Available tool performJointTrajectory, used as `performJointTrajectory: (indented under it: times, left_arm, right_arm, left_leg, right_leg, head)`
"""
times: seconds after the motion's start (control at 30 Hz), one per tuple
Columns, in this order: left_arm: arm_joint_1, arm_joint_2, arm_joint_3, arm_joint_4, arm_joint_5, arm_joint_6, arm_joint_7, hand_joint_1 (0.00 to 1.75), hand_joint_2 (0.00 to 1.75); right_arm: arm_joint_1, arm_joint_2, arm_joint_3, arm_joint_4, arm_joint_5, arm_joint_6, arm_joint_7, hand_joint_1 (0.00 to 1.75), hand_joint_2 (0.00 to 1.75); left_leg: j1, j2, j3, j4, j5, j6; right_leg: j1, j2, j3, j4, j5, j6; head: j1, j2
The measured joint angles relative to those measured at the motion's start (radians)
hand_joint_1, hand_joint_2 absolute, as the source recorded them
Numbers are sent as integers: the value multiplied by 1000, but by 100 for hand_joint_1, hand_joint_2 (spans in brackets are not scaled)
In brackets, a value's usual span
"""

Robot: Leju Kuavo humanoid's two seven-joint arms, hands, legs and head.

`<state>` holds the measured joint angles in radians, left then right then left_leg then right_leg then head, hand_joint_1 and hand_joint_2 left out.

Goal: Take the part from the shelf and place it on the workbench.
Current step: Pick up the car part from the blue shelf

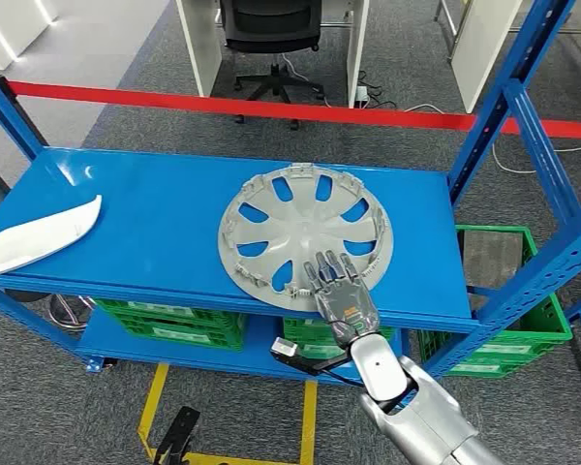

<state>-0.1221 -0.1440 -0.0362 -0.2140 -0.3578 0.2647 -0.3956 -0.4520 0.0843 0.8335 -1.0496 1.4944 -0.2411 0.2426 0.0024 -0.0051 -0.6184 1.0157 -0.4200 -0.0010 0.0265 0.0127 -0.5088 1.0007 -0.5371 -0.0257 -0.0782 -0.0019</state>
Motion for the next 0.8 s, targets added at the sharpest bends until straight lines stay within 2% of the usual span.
performJointTrajectory:
  times: [0.1,0.2,0.7,0.8]
  left_arm:
    - [0,-1,0,0,0,0,0,0,175]
    - [0,-2,0,0,0,0,0,0,175]
    - [0,-4,3,0,0,0,0,0,175]
    - [0,-5,7,0,0,0,0,0,175]
  right_arm:
    - [2,0,0,2,-6,0,-2,147,175]
    - [6,0,1,5,-10,0,-3,155,175]
    - [6,0,-2,7,-21,-1,-3,150,175]
    - [6,0,-2,7,-24,-1,-3,167,175]
  left_leg:
    - [0,0,0,0,0,0]
    - [0,0,0,0,0,0]
    - [0,0,0,0,0,0]
    - [0,0,0,0,0,0]
  right_leg:
    - [0,0,0,0,0,0]
    - [0,0,0,0,0,0]
    - [0,0,0,0,0,0]
    - [0,0,0,0,0,0]
  head:
    - [0,0]
    - [0,0]
    - [0,0]
    - [0,0]
